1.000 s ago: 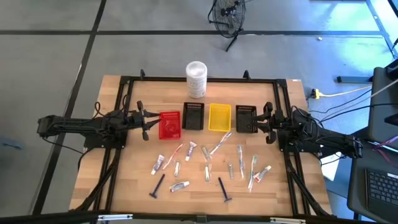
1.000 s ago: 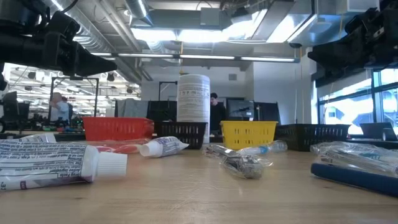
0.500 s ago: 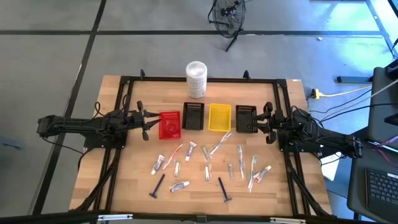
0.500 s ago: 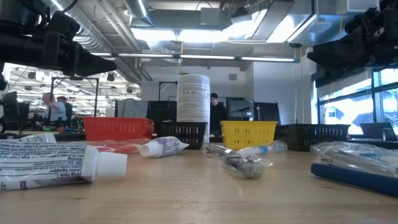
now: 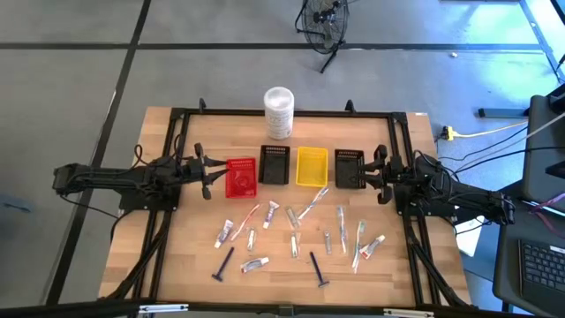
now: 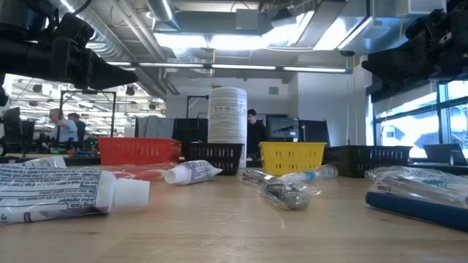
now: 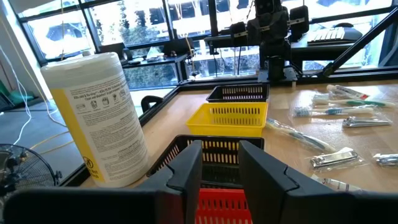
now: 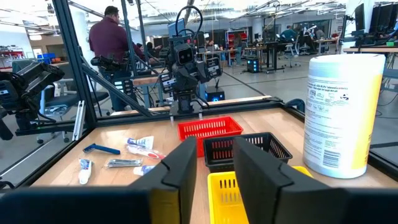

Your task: Pick & Place Travel size toiletries

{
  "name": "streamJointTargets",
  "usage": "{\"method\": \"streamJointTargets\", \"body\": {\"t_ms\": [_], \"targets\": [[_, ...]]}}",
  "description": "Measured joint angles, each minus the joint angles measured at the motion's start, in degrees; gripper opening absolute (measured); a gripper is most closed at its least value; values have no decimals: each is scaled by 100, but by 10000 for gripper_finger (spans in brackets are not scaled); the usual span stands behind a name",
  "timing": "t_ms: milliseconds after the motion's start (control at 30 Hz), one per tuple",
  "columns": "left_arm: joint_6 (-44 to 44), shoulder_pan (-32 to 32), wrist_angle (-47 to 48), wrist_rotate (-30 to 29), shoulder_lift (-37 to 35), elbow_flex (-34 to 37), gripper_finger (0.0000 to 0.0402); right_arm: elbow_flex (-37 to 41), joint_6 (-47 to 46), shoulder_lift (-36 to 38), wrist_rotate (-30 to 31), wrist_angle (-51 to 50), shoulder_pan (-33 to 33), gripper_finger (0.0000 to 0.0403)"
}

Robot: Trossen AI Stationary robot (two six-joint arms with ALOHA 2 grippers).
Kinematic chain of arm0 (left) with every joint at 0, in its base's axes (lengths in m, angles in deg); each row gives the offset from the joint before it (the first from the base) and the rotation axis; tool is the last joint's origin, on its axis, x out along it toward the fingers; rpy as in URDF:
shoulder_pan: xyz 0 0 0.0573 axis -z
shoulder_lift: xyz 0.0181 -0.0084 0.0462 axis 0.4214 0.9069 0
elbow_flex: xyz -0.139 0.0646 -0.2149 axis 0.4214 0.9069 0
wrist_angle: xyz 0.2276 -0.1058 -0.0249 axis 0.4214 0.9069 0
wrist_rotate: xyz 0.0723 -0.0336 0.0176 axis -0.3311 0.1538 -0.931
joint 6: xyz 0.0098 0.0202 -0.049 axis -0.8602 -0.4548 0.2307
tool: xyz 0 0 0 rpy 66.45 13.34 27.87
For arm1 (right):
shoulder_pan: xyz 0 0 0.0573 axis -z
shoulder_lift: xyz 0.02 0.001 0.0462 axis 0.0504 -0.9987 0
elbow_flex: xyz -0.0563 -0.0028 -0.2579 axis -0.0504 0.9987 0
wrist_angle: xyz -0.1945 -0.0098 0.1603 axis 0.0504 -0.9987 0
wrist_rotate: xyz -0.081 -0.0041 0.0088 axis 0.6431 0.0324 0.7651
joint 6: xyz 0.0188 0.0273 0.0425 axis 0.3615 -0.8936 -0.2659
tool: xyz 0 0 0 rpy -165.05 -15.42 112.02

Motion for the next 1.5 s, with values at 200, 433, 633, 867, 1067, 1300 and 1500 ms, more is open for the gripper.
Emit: {"method": "streamJointTargets", "body": {"t_ms": [200, 433, 633, 867, 1067, 1300, 1500], "targets": [[0, 1, 0, 0, 1, 0, 100, 0, 0, 0, 0, -2, 1, 97], [0, 0, 0, 0, 2, 0, 100, 0, 0, 0, 0, 0, -1, 93], [3, 0, 0, 0, 2, -1, 100, 0, 0, 0, 0, 0, -1, 102], [2, 0, -3, 0, 2, 0, 100, 0, 0, 0, 0, -2, -1, 117], [13, 4, -4, 2, 2, 0, 100, -1, 0, 0, 0, -2, 0, 128], [409, 4, -7, 106, 1, 0, 100, 0, -116, 0, 294, 83, 1, 130], [679, 4, -7, 484, 0, -1, 100, 0, -732, 0, 654, 578, 1, 119]]}}
